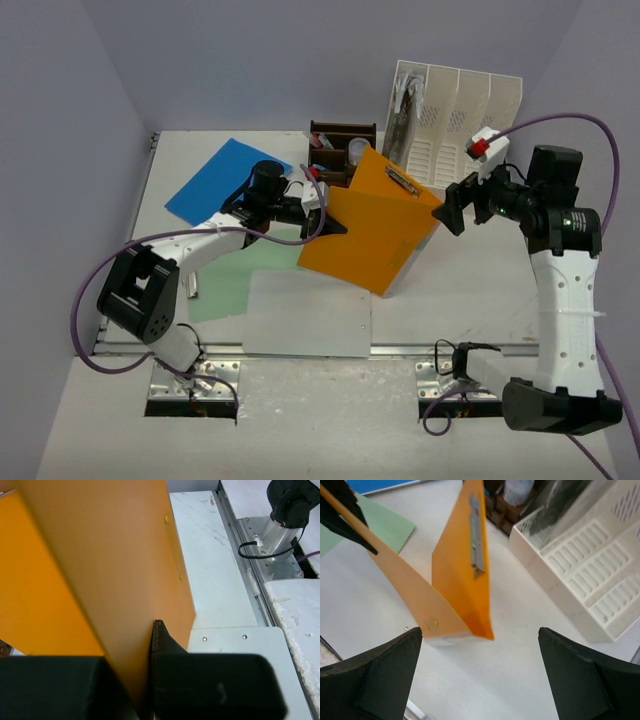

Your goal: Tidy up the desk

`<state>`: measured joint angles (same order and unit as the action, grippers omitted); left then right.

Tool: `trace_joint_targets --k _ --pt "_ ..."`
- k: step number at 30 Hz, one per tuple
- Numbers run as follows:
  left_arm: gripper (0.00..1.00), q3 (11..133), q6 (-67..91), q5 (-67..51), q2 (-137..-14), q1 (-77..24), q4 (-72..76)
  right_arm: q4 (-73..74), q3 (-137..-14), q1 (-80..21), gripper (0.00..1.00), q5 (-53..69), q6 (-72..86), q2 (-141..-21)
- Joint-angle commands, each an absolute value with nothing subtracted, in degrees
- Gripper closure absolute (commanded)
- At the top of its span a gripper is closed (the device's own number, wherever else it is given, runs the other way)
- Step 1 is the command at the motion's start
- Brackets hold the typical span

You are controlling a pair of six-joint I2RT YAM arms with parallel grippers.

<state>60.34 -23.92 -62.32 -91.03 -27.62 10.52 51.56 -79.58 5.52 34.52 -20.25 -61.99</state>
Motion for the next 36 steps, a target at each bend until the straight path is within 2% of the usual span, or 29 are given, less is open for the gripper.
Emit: trace_joint_targets --k 1,5,10,14,20,22,27,33,36 --pt "1.00 59.24 -23.33 -63.43 -87.89 -26.31 17.66 56.78 -76.12 13.00 0.01 46.48 -19.07 -63.63" --pt "1.00 58.08 -23.43 -63.88 -86.98 -25.77 18.03 58.96 -71.84 20.59 0.01 57.28 -24.82 -67.18" --pt "1.00 57.74 -23.73 -64.16 -87.12 -25.66 17.69 58.11 -65.24 21.56 0.01 69.64 -33.40 -67.87" --pt "1.00 58.13 -23.73 -64.34 -87.92 -25.66 17.80 50.43 -61.79 18.71 0.01 70.02 -31.38 -68.59" --pt "1.00 59.41 -21.45 -63.98 -89.91 -25.66 19.94 27.72 -53.45 11.96 0.01 67.68 -17.86 -69.78" --pt "1.00 59.79 -20.75 -63.90 -90.41 -25.75 20.39 22.07 -51.37 9.86 0.04 67.36 -14.61 -70.40" --pt "1.00 60.55 -18.88 -63.36 -91.67 -25.84 22.34 17.10 -48.92 6.06 0.21 67.32 -11.68 -72.85" --pt "1.00 60.21 -15.17 -62.41 -93.23 -25.84 25.87 12.36 -45.13 5.37 0.48 66.80 -9.44 -72.68" --pt "1.00 60.48 -13.67 -62.01 -93.77 -25.84 27.46 12.53 -45.02 4.72 0.65 66.90 -9.44 -72.96"
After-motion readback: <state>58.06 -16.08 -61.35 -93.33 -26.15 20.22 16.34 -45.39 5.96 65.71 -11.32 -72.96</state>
